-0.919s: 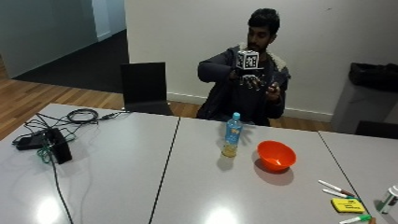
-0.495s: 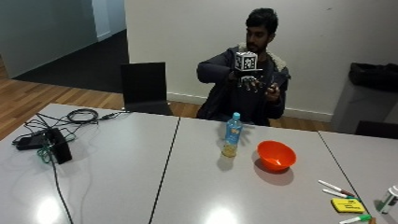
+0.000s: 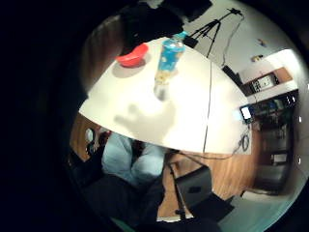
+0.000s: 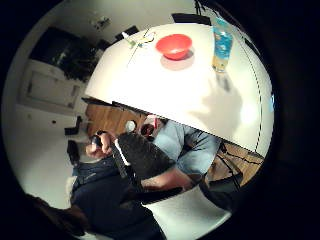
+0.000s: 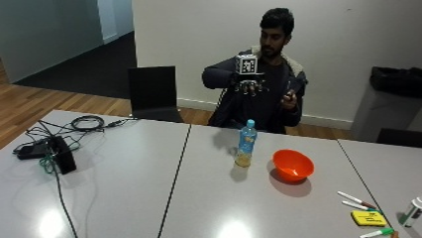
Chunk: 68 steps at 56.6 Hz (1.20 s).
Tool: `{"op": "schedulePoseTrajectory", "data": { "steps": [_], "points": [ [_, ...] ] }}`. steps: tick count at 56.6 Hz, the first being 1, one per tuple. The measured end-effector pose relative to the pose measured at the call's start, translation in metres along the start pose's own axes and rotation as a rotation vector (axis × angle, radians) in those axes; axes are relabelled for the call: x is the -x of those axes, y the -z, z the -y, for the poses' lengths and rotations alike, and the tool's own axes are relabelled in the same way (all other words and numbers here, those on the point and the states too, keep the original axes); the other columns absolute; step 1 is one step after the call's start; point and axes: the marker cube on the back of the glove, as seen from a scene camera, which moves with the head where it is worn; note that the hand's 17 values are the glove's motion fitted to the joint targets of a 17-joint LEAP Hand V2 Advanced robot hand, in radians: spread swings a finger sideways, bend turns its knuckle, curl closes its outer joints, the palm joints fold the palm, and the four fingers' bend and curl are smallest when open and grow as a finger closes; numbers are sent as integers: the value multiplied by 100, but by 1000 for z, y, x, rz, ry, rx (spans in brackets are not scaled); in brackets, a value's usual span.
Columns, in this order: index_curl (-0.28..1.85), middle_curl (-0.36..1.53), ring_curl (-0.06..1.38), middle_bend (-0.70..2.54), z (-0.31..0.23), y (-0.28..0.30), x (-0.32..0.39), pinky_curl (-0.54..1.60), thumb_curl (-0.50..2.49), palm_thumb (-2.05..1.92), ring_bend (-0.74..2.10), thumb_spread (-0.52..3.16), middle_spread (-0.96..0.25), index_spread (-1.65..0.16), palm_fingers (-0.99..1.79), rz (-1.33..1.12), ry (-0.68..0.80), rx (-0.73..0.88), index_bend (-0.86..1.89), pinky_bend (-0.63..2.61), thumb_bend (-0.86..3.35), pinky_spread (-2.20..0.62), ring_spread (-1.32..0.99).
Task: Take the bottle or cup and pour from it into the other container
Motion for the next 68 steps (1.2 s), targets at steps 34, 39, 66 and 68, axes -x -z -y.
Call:
{"op": "schedulePoseTrajectory", "data": {
  "steps": [34, 39, 66, 68],
  "points": [
    [22, 33, 26, 31, 115, -93, -157, 35, 33, 28, 23, 89, 8, -34, 24, 236, 30, -15, 12, 36, -3, 38, 18],
    [22, 33, 26, 32, 119, -110, -163, 35, 34, 29, 23, 89, 8, -33, 23, 366, -5, 76, 12, 37, -3, 38, 18],
    [20, 34, 27, 34, 215, -198, -125, 36, 36, 43, 22, 81, 9, -29, 20, 1234, 124, 120, 12, 45, -3, 38, 19],
    [20, 34, 27, 34, 220, -201, -121, 36, 36, 44, 22, 81, 9, -29, 21, 1266, 141, 136, 13, 46, -3, 38, 19]
  ]
}}
